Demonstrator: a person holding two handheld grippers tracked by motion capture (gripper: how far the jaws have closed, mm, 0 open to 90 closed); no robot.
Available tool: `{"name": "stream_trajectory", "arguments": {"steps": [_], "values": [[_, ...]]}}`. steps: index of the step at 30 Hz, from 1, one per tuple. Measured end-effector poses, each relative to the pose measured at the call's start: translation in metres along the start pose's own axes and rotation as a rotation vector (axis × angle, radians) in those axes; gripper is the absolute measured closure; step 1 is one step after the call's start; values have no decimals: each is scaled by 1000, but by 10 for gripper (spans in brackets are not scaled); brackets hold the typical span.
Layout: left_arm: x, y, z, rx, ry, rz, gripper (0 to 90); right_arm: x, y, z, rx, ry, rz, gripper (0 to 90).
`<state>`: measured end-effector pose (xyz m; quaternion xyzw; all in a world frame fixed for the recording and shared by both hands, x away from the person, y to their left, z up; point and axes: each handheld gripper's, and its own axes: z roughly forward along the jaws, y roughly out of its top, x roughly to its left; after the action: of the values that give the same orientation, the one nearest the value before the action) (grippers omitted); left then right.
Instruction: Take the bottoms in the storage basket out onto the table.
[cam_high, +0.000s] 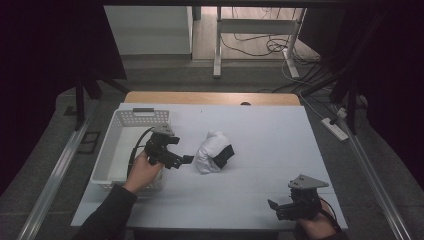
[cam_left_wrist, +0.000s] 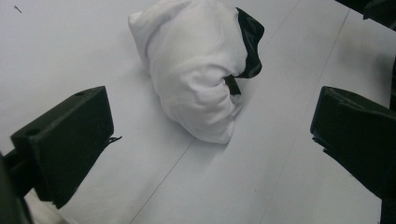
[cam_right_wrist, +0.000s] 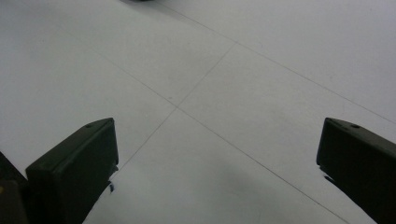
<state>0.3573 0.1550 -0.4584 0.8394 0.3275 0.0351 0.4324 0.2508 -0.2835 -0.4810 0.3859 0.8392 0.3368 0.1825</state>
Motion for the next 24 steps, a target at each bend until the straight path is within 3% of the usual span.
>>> {"name": "stream_trajectory", "arguments": {"steps": [24], "values": [[-4,-14,-11,8,20,-10,0,0,0,0,-2,10,-3,0]]}}
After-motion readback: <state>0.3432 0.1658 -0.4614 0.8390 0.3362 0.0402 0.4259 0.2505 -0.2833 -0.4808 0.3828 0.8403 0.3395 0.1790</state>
